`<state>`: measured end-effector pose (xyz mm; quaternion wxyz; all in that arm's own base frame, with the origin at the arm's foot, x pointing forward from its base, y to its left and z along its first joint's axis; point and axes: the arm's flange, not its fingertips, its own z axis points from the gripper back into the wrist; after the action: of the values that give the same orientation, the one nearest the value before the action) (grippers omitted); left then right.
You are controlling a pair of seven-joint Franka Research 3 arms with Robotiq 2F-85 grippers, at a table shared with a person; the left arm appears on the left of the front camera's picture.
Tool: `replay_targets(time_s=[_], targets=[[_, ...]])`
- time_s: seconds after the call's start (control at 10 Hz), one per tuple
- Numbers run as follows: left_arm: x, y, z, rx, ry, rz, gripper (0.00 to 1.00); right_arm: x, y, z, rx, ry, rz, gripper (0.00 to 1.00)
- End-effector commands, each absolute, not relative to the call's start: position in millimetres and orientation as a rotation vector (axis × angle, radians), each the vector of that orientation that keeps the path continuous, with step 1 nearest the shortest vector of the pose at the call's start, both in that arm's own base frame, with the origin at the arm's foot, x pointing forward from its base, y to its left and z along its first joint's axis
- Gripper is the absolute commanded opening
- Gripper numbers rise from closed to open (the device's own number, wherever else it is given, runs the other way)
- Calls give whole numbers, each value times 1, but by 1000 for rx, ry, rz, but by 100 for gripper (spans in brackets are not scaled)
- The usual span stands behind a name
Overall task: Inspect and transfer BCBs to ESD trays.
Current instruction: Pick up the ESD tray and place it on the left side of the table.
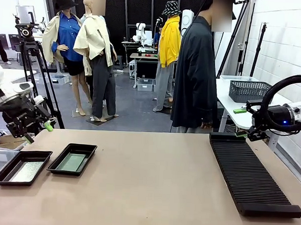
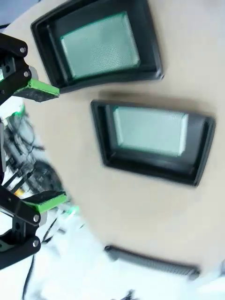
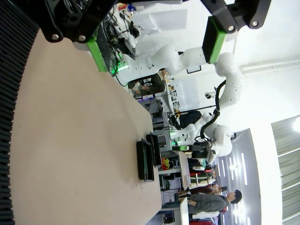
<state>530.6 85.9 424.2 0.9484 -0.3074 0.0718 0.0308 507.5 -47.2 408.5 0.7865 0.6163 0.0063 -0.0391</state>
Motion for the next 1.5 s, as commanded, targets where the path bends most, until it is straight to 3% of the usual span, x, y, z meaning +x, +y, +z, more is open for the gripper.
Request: replay_targets(time_s=[0.0, 0.5, 0.7, 1.1, 1.4], targets=[[549, 101, 426, -832, 241, 81, 100, 506, -46, 408, 1318, 13, -92, 100], [554, 136, 410, -1208, 411, 101, 100, 506, -46, 408, 1318, 13, -92, 100], [549, 147, 410, -1339, 362, 109, 100, 506, -46, 408, 1318, 13, -92, 100], [531, 151, 414, -1435, 134, 80, 100, 506, -46, 408, 1318, 13, -92, 100], [528, 154, 413, -1454, 97, 60, 100, 506, -46, 408, 1318, 13, -92, 100]])
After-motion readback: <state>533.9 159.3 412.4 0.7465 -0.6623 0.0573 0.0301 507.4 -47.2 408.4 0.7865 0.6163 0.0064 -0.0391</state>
